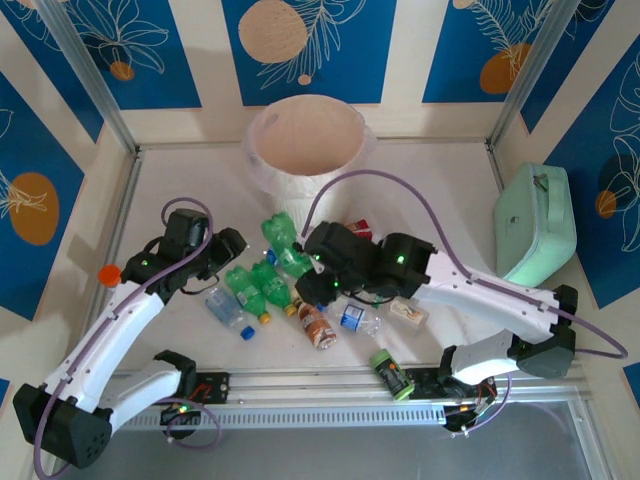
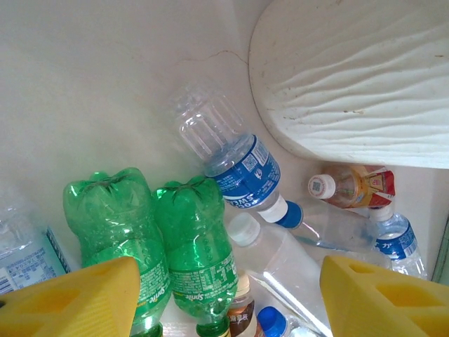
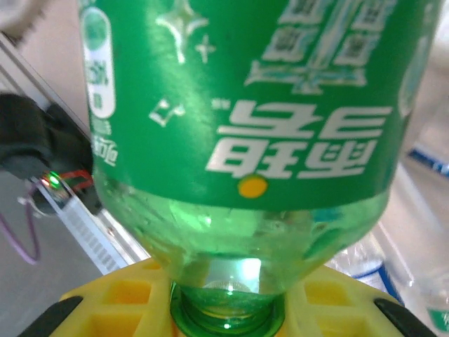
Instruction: Put the plastic bottles in the bin
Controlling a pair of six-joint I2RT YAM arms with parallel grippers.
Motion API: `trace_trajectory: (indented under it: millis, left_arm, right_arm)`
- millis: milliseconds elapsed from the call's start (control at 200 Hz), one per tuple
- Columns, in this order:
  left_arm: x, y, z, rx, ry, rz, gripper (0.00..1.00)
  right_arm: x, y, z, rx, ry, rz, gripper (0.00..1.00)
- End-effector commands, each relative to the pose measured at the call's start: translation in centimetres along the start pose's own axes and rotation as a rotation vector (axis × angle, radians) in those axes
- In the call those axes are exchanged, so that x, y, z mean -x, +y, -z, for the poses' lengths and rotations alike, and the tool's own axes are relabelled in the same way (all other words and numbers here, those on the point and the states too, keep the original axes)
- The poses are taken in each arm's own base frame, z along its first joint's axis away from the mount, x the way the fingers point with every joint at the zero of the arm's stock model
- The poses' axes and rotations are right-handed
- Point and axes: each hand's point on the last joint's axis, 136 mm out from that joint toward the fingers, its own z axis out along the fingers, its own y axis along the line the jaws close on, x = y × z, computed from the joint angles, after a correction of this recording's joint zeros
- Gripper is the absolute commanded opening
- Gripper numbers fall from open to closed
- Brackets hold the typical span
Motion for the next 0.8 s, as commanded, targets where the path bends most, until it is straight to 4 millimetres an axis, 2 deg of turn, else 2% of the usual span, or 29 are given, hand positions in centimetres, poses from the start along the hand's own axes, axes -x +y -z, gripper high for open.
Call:
trace_trajectory:
  millis: [0, 105, 185, 320, 545, 795]
  left_arm:
    - [1.2, -0.6, 0.5, -0.018, -0.044, 0.0, 0.68]
    - [1.1, -0.6, 0.5, -0.019, -0.04, 0.002, 0.68]
    - [1.1, -0.6, 0.4, -0.018, -0.036, 0.002, 0.68]
    - [0.8, -0.5, 0.2, -0.014, -0.024, -0.001, 0.68]
    - [0.4, -0.4, -0.5, -0.012, 0.005, -0.015, 0.67]
    - [-0.2, -0.5, -1.1, -0.019, 0.033, -0.016, 0.66]
  right_arm:
    - [3.9, 0.6, 3.3, 0.056, -0.121, 0.021, 0.16]
    - [8.8, -0.5, 5.5, 0.083, -0.247, -0.047, 0.16]
    - [11.8, -1.9, 6.3, 0.093, -0.299, -0.116, 0.17]
    - [15.1, -4.5, 5.7, 0.082, -0.297, -0.21, 0.17]
    - [17.2, -9.7, 4.4, 0.016, -0.27, -0.365, 0.17]
    - [18.2, -12.4, 3.3, 0.006, -0.241, -0.426, 0.19]
